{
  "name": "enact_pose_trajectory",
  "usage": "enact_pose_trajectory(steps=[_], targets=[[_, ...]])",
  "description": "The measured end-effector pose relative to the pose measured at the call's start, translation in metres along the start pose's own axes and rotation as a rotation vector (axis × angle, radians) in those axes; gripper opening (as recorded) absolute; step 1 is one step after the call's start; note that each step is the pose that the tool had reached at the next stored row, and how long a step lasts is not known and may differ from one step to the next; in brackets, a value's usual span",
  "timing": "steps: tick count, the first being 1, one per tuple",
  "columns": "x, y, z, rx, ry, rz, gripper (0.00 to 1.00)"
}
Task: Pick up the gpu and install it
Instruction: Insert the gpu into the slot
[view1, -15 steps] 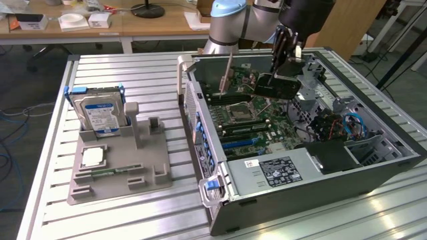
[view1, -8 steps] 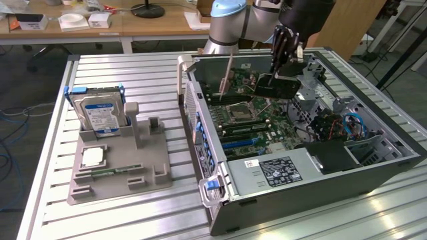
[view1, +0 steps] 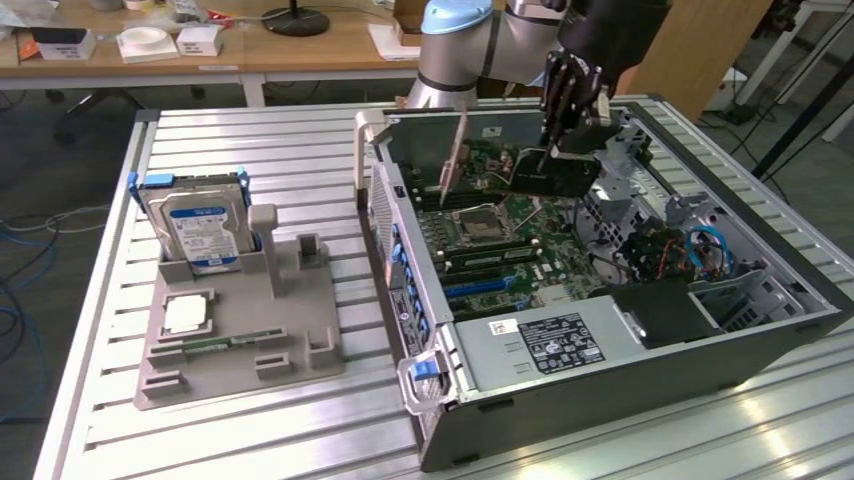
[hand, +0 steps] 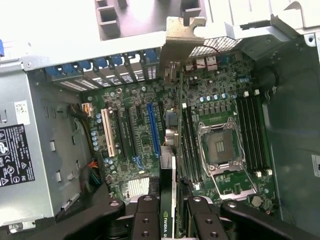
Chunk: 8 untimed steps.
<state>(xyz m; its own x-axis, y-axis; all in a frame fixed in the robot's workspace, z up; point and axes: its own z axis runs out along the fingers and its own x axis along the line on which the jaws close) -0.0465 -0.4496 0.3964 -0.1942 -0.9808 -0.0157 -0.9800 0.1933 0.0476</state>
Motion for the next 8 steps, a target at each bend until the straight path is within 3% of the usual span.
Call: enact_pose_trajectory(steps=[8], targets=[[-0.0002,-0.0009,0.0003,-0.001,0.003,-0.064,0.26]])
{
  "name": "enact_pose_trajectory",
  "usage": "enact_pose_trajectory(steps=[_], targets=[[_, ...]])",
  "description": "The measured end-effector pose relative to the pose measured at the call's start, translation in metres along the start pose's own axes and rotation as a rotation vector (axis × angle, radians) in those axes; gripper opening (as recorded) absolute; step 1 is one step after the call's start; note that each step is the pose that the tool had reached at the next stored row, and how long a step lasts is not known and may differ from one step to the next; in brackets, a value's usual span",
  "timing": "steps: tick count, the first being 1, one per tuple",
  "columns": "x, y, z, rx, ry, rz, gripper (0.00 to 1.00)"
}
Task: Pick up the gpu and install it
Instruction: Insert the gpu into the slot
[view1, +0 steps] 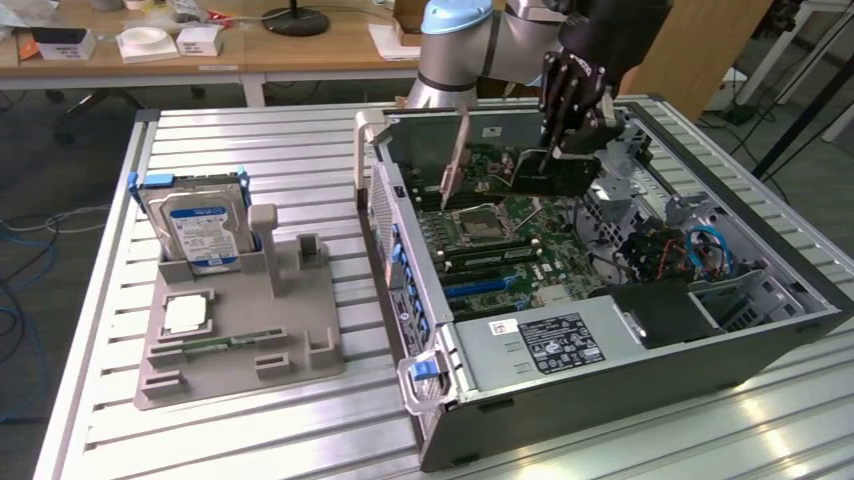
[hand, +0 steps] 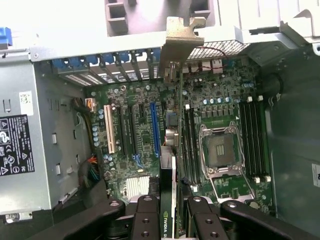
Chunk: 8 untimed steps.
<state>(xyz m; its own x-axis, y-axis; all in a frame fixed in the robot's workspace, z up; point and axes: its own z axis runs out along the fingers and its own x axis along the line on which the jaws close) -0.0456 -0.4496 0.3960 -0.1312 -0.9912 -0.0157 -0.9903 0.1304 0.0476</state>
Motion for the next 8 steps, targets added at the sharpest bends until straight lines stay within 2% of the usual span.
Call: enact_pose_trajectory(steps=[8], targets=[[-0.0001,-0.001,0.0002,-0.001,0.003,-0.063,0.26]])
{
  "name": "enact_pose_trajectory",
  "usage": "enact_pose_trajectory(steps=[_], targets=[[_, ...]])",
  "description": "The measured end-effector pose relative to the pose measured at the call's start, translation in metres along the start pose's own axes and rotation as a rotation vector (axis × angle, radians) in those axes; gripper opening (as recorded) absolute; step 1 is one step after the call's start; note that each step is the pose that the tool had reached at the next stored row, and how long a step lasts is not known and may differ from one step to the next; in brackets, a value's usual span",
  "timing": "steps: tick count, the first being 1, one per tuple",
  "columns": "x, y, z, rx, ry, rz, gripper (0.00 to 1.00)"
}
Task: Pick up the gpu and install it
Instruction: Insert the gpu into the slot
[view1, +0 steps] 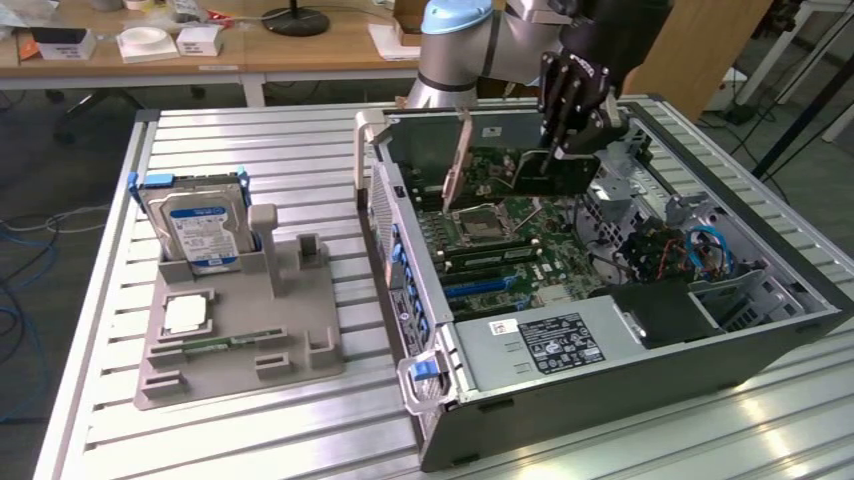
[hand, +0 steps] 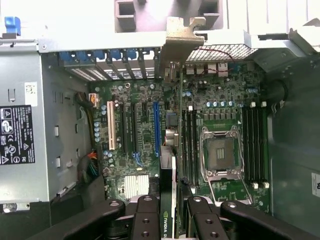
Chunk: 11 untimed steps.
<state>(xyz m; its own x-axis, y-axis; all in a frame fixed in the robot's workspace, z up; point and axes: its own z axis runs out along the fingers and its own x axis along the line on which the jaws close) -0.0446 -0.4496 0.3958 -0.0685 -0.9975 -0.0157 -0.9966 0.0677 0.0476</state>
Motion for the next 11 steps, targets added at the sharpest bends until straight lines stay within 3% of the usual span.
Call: enact_pose_trajectory(steps=[5,11], targets=[[0.0,-0.0007,0.0,-0.0006,0.0016,-0.034,0.26],[-0.0001,-0.0008,0.0,-0.0006,0.0017,-0.036,0.26]])
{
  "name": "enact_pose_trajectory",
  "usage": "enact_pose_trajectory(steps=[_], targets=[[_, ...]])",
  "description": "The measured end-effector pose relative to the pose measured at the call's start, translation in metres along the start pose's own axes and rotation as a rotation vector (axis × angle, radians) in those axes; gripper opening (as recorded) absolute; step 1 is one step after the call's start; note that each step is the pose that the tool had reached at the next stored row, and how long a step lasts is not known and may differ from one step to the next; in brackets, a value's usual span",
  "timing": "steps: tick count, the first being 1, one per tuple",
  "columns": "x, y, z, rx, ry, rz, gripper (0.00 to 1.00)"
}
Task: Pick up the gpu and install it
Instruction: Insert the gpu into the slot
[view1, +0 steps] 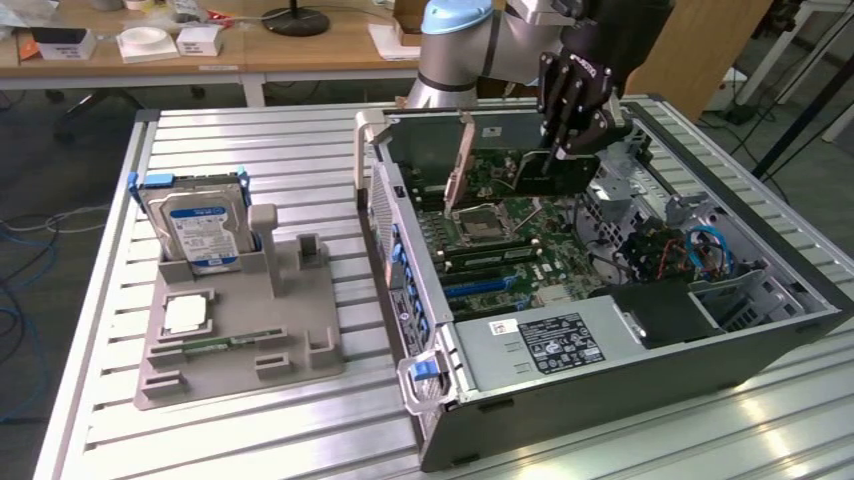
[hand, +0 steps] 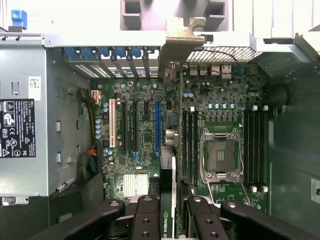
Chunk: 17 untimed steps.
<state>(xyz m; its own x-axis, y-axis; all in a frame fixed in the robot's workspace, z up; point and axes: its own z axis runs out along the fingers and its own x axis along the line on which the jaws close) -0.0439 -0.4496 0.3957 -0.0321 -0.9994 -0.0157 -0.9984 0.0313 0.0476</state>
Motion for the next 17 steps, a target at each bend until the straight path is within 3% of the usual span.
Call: enact_pose_trajectory(steps=[7,17], targets=[[0.0,-0.0003,0.0058,0.003,0.0005,0.0,0.26],[0.0,-0.0009,0.0194,0.0224,0.0026,-0.002,0.26]])
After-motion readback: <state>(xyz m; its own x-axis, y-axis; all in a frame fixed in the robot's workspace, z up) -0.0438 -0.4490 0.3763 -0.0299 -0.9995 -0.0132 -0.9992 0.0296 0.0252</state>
